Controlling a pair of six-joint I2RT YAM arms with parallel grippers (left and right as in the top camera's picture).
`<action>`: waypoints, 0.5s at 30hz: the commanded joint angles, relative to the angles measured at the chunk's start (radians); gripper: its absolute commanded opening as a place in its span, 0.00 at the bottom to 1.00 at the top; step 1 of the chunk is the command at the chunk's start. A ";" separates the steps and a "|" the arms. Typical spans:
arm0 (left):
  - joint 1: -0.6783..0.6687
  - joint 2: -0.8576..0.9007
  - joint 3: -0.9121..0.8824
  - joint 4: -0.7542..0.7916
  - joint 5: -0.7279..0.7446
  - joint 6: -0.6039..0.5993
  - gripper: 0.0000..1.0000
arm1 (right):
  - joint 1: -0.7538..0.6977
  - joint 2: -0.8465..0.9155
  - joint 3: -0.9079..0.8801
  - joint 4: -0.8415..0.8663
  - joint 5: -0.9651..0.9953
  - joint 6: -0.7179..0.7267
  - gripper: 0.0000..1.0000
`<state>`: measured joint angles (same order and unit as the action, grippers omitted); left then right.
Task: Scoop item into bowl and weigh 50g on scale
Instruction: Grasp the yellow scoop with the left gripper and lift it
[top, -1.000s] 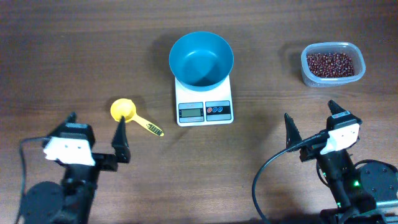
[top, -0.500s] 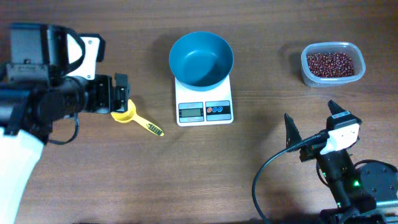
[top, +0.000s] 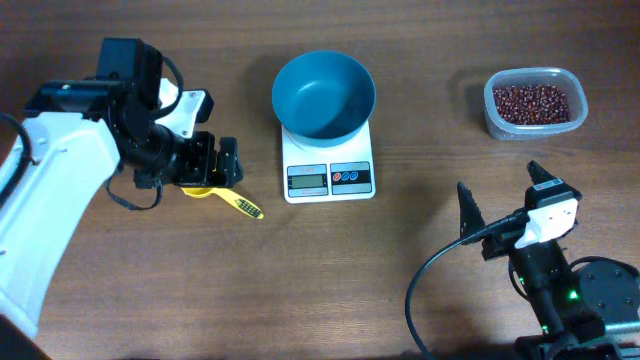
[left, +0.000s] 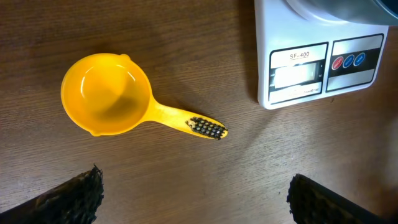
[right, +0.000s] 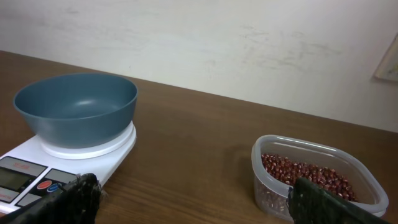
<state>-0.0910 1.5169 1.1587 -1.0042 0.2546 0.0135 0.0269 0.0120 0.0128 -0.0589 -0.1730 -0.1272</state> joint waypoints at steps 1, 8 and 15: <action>0.002 0.007 0.011 0.009 0.010 -0.006 0.99 | 0.006 -0.006 -0.007 -0.004 0.009 0.004 0.99; 0.002 0.007 0.004 0.004 -0.327 -0.475 0.99 | 0.006 -0.006 -0.007 -0.004 0.009 0.004 0.99; 0.002 0.007 -0.045 0.008 -0.402 -0.818 0.99 | 0.006 -0.006 -0.007 -0.004 0.009 0.004 0.99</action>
<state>-0.0910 1.5169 1.1492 -1.0027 -0.0952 -0.6830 0.0269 0.0120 0.0128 -0.0593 -0.1726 -0.1272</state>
